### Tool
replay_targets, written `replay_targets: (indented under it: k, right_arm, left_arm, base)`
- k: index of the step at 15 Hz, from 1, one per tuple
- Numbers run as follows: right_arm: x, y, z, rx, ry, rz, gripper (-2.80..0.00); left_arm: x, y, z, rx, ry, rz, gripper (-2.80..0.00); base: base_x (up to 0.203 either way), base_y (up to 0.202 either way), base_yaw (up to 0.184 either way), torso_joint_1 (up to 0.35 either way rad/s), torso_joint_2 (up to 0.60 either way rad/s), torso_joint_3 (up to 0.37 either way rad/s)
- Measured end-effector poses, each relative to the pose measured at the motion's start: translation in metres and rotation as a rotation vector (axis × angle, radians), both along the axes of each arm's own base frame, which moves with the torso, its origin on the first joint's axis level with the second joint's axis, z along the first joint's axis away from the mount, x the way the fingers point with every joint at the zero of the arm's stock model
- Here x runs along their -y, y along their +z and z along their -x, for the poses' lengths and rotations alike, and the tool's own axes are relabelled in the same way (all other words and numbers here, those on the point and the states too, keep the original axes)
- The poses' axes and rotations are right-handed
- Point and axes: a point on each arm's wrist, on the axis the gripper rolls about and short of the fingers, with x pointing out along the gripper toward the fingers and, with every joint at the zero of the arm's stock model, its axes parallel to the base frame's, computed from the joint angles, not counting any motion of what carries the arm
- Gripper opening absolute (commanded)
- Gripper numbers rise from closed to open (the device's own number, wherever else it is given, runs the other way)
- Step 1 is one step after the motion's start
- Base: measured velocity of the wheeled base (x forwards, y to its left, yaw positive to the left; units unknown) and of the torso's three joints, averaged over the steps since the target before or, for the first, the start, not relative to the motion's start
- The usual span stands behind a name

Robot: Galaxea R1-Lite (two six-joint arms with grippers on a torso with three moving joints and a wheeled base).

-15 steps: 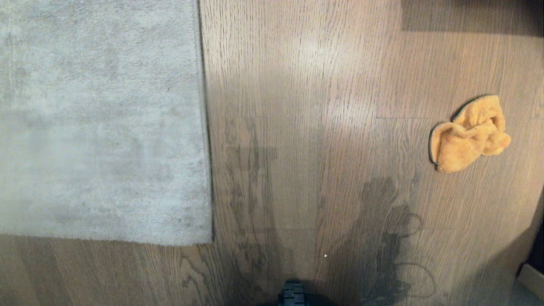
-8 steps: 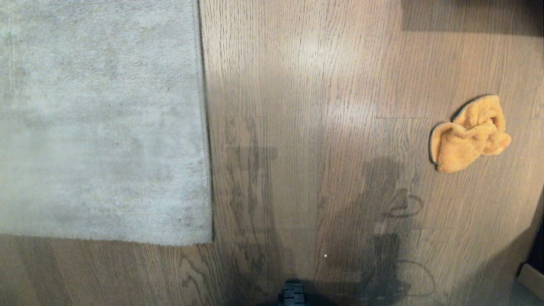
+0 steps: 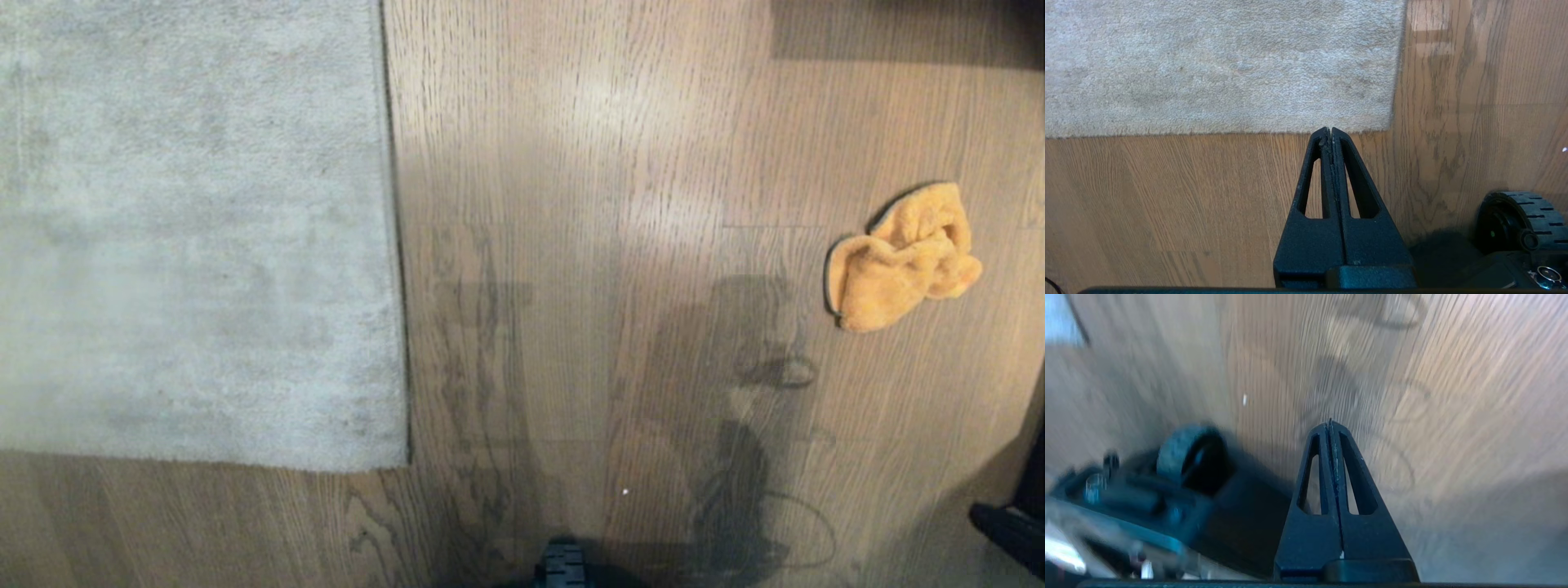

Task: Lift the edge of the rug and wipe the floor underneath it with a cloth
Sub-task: Pick up the rag

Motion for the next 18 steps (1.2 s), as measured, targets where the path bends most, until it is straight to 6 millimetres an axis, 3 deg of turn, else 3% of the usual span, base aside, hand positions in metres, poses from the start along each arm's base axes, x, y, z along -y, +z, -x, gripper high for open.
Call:
replay_targets:
  k: [5,6,12,18]
  right_arm:
    - [0.008,0.041,-0.060,0.139,-0.062,0.060,-2.80]
    - [0.011,0.041,-0.068,0.121,-0.076,0.080,0.00]
    - [0.031,0.041,-0.097,0.056,-0.181,0.091,0.00]
    - [0.050,0.067,-0.128,0.101,-0.264,0.044,0.00]
  left_arm:
    - [0.000,0.000,0.000,0.000,0.000,0.000,-2.80]
    - [0.000,0.000,0.000,0.000,0.000,0.000,-2.80]
    - [0.000,0.000,0.000,0.000,0.000,0.000,-2.80]
    - [0.000,0.000,0.000,0.000,0.000,0.000,-2.80]
  base:
    - [0.000,0.000,0.000,0.000,0.00,0.000]
    - [0.000,0.000,0.000,0.000,0.00,0.000]
    - [0.000,0.000,0.000,0.000,0.00,0.000]
    - [0.000,0.000,0.000,0.000,0.00,0.000]
